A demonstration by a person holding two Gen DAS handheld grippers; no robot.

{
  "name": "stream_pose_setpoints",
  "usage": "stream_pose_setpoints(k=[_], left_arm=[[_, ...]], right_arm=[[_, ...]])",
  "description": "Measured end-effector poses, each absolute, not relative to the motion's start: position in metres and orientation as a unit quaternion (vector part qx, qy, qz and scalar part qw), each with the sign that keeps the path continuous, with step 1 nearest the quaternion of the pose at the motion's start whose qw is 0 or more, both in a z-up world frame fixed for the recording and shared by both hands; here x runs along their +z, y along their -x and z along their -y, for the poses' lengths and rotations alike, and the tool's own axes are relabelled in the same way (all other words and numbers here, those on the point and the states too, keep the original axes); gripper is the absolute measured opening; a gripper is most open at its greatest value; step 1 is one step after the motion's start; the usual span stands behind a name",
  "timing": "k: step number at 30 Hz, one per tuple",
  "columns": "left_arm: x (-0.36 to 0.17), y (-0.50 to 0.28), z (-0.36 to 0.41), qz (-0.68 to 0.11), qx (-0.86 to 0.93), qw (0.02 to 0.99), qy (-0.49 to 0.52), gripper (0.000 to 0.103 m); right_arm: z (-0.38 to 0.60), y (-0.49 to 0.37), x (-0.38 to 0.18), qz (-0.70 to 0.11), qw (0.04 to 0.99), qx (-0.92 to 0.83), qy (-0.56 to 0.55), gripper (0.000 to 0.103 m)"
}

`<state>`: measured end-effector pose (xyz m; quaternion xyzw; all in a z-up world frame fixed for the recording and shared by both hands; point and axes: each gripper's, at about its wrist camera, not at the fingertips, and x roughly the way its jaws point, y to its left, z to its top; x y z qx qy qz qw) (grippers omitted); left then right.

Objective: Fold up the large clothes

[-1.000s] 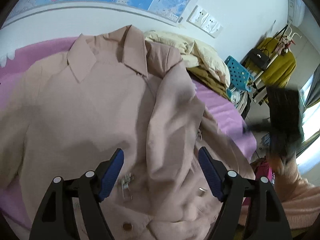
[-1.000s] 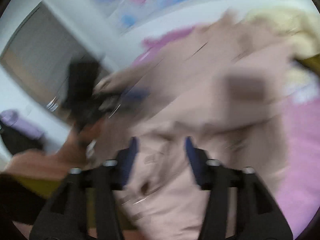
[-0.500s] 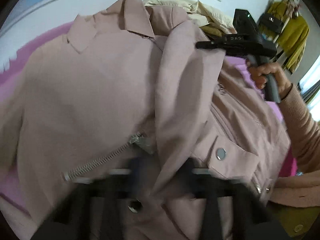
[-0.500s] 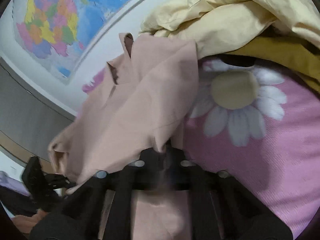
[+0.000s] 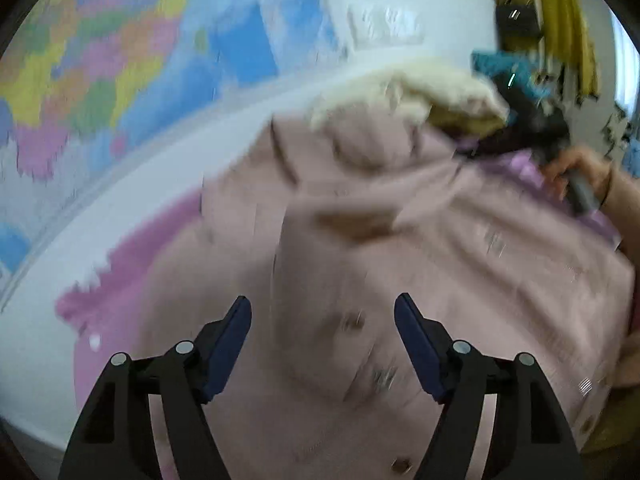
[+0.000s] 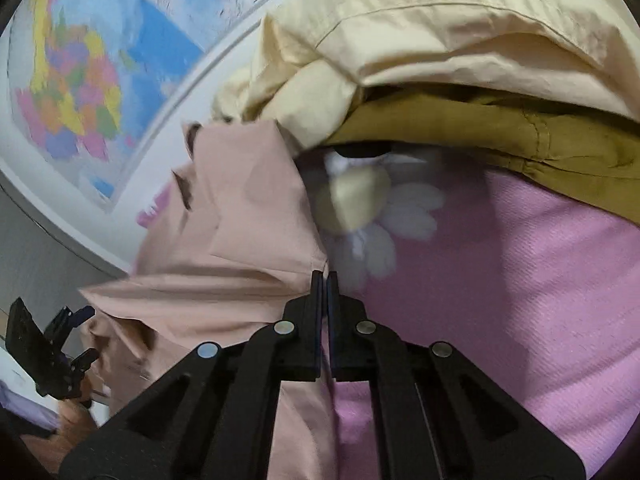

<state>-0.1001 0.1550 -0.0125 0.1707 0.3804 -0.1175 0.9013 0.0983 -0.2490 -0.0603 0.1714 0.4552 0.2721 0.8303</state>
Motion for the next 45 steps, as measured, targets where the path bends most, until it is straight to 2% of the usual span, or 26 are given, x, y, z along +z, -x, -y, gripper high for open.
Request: stream_pose_setpoints(k=[4, 8, 9, 10, 11, 12, 14, 16, 18, 20, 22, 23, 24, 25, 27, 32, 34, 35, 37, 38, 39, 40, 41, 43, 44, 45], left_arm=[[-0.040, 0.092, -0.173, -0.436, -0.106, 0.886, -0.121, 0.073], [-0.042, 0.084, -0.172, -0.421, -0.124, 0.893, -0.103, 0.080], [-0.043, 0.080, -0.171, -0.418, -0.119, 0.894, -0.108, 0.075], [-0.048, 0.071, -0.170, -0.429, -0.117, 0.889, -0.111, 0.066], [-0.053, 0.063, -0.170, -0.444, -0.125, 0.880, -0.110, 0.036], [-0.057, 0.056, -0.170, -0.457, -0.122, 0.874, -0.112, 0.017], [-0.050, 0.051, -0.178, -0.454, -0.122, 0.876, -0.110, 0.008], [-0.035, 0.058, -0.196, -0.441, -0.114, 0.884, -0.107, 0.008], [-0.023, 0.065, -0.212, -0.435, -0.090, 0.889, -0.112, 0.008], [-0.010, 0.071, -0.230, -0.430, -0.058, 0.894, -0.115, 0.009], [-0.006, 0.075, -0.240, -0.426, -0.026, 0.895, -0.129, 0.016], [-0.004, 0.075, -0.244, -0.425, 0.000, 0.894, -0.143, 0.026], [-0.005, 0.075, -0.245, -0.424, 0.023, 0.892, -0.154, 0.046], [-0.005, 0.076, -0.247, -0.418, 0.043, 0.893, -0.160, 0.051], [-0.003, 0.082, -0.249, -0.414, 0.026, 0.898, -0.148, 0.057], [0.002, 0.108, -0.254, -0.395, -0.016, 0.910, -0.125, 0.067], [0.003, 0.118, -0.254, -0.380, -0.052, 0.916, -0.116, 0.067], [0.003, 0.123, -0.254, -0.374, -0.064, 0.918, -0.117, 0.073], [-0.001, 0.118, -0.249, -0.381, -0.072, 0.914, -0.120, 0.077], [-0.005, 0.114, -0.245, -0.387, -0.076, 0.911, -0.121, 0.077], [-0.009, 0.110, -0.243, -0.393, -0.079, 0.908, -0.121, 0.077], [-0.014, 0.105, -0.240, -0.403, -0.083, 0.904, -0.120, 0.077], [-0.019, 0.100, -0.238, -0.412, -0.085, 0.899, -0.121, 0.077], [-0.029, 0.088, -0.233, -0.431, -0.083, 0.889, -0.129, 0.076], [-0.033, 0.083, -0.230, -0.436, -0.081, 0.886, -0.133, 0.073], [-0.035, 0.079, -0.228, -0.438, -0.079, 0.885, -0.136, 0.064]], right_arm=[[0.250, -0.102, -0.057, -0.454, 0.832, 0.270, -0.171, 0.004], [0.252, -0.103, -0.063, -0.458, 0.830, 0.269, -0.172, 0.004], [0.254, -0.103, -0.065, -0.459, 0.830, 0.266, -0.174, 0.004], [0.250, -0.103, -0.066, -0.459, 0.829, 0.266, -0.178, 0.004], [0.247, -0.103, -0.065, -0.460, 0.828, 0.265, -0.180, 0.004], [0.240, -0.105, -0.063, -0.460, 0.829, 0.262, -0.179, 0.005], [0.236, -0.099, -0.055, -0.456, 0.840, 0.250, -0.154, 0.011], [0.228, -0.088, -0.039, -0.441, 0.855, 0.249, -0.113, 0.011], [0.217, -0.077, -0.023, -0.425, 0.864, 0.259, -0.076, 0.013], [0.196, -0.061, -0.003, -0.399, 0.870, 0.290, -0.034, 0.021], [0.170, -0.048, 0.011, -0.377, 0.868, 0.322, 0.002, 0.041], [0.158, -0.044, 0.014, -0.369, 0.865, 0.339, 0.017, 0.045], [0.146, -0.040, 0.015, -0.363, 0.861, 0.355, 0.031, 0.054], [0.133, -0.039, 0.014, -0.360, 0.860, 0.358, 0.052, 0.057], [0.117, -0.049, 0.003, -0.374, 0.866, 0.323, 0.075, 0.057], [0.151, -0.089, -0.017, -0.401, 0.884, 0.240, 0.003, 0.061], [0.167, -0.101, -0.023, -0.411, 0.884, 0.219, -0.032, 0.077], [0.171, -0.106, -0.028, -0.420, 0.878, 0.226, -0.044, 0.080], [0.172, -0.116, -0.041, -0.443, 0.862, 0.240, -0.053, 0.078], [0.171, -0.119, -0.045, -0.450, 0.856, 0.248, -0.052, 0.073], [0.170, -0.121, -0.047, -0.455, 0.849, 0.261, -0.055, 0.046], [0.172, -0.125, -0.049, -0.461, 0.840, 0.276, -0.069, 0.011], [0.177, -0.128, -0.048, -0.462, 0.837, 0.280, -0.085, 0.004], [0.192, -0.129, -0.037, -0.436, 0.849, 0.278, -0.110, 0.003], [0.201, -0.130, -0.032, -0.427, 0.852, 0.275, -0.126, 0.003], [0.209, -0.131, -0.030, -0.422, 0.854, 0.270, -0.136, 0.003]])
